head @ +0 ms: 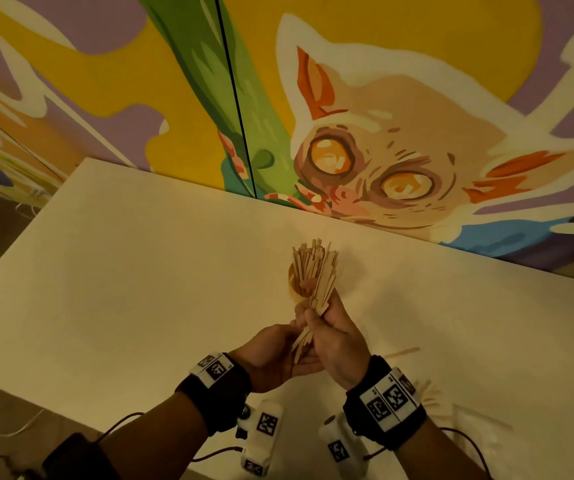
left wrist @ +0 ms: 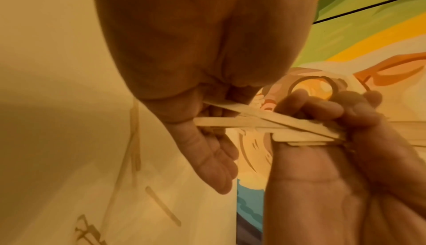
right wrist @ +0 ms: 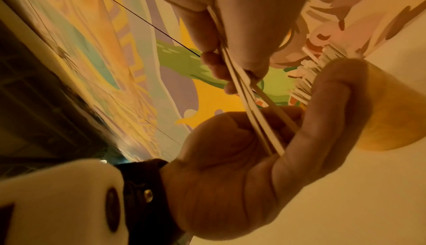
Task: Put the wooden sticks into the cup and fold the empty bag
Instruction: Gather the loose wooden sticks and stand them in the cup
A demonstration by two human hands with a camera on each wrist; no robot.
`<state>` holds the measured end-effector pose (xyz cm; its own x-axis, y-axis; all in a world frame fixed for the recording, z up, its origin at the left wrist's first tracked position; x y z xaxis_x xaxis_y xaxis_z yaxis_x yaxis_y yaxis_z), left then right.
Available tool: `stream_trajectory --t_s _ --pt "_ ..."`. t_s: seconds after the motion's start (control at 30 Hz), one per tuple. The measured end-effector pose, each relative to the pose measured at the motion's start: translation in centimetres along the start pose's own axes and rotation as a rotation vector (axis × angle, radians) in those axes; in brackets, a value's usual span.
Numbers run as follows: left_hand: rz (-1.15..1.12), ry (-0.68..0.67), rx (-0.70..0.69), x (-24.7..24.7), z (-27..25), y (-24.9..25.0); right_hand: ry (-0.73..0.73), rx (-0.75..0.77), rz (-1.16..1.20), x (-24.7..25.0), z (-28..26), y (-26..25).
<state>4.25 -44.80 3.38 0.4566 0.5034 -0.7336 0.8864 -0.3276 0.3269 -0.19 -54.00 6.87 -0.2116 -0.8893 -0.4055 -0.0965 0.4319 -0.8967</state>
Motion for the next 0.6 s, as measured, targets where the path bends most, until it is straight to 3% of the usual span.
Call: stream_trajectory --t_s 0.23,0.6 --pt "-0.034 0.063 -0.058 -0.2 1.2 0.7 0.070 0.045 0.142 0.5 0.3 -0.4" --pt "-0.029 0.090 -0.083 0.0 1.8 2.0 0.122 0.064 0.052 1.0 1.4 -1.1"
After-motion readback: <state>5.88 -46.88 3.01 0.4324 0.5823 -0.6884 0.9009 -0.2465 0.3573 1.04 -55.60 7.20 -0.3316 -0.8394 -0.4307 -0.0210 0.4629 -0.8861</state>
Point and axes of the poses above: each hand's wrist, its own z-axis towards the middle knuckle, its own x-axis out of the back of the hand, y = z × x, the point moved 5 cm from there along z, towards the middle knuckle, and after that the axes turned 14 degrees about -y, right-handed, at the moved point
